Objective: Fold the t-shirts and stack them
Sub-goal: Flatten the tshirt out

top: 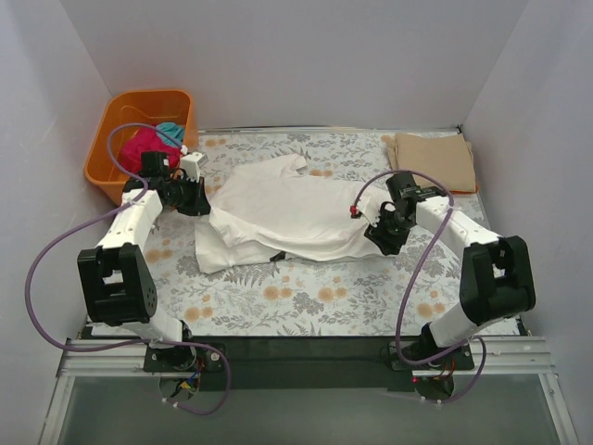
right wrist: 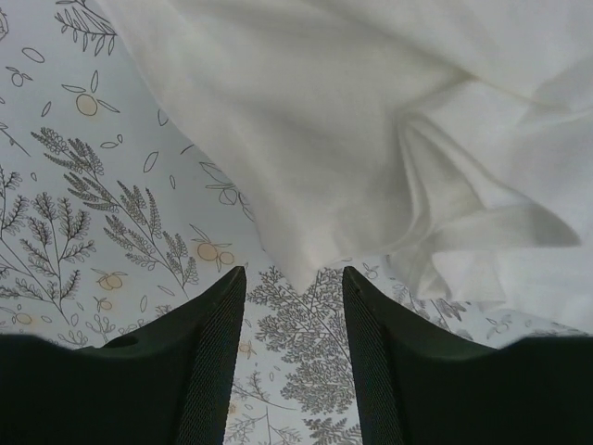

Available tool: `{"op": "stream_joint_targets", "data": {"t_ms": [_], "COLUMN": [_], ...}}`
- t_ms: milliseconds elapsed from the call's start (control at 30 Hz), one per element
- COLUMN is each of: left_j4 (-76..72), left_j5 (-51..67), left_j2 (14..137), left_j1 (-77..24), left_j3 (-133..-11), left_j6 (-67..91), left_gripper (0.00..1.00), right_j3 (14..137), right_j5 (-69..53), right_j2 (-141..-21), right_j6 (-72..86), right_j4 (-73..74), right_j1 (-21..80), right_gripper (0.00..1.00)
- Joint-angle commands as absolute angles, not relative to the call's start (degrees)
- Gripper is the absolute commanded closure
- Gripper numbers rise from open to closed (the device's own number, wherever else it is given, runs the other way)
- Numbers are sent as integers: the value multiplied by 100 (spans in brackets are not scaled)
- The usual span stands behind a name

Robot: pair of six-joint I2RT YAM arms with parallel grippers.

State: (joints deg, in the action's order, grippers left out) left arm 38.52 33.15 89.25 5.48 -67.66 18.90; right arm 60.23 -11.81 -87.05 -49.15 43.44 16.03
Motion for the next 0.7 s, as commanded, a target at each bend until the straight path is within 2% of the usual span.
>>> {"op": "stream_joint_targets", "data": {"t_ms": [0, 167, 333, 433, 567, 667], "left_j4": [3797, 3806, 3806, 3806, 3981, 4743], "left_j5": [3270, 3199, 3173, 3173, 3260, 3488], "left_j2": [8754, 8789, 8780, 8754, 8649, 8368], "left_j1": [527, 527, 527, 527, 536, 527], "left_j3": [-6847, -6856, -6803, -6759, -6820, -7048], "left_j6": [1881, 1811, 1775, 1749, 1592, 934], "left_gripper": [100, 100, 100, 100, 100, 100], "right_j3": [5985, 5828, 5590, 5485, 5475, 5616], "right_j5": [-1134, -1125, -1020, -906, -730, -808], "right_j2": [-8947, -9289, -9299, -9299, -9159, -8617], "right_j6": [-4975, -5010, -5089, -5133, -5150, -5282], "right_j4": [4062, 3973, 3903, 3911, 3998, 4647], "right_j1": [1652, 1714, 1767, 1758, 1767, 1767], "right_gripper": [54, 56, 66, 66, 98, 99]}}
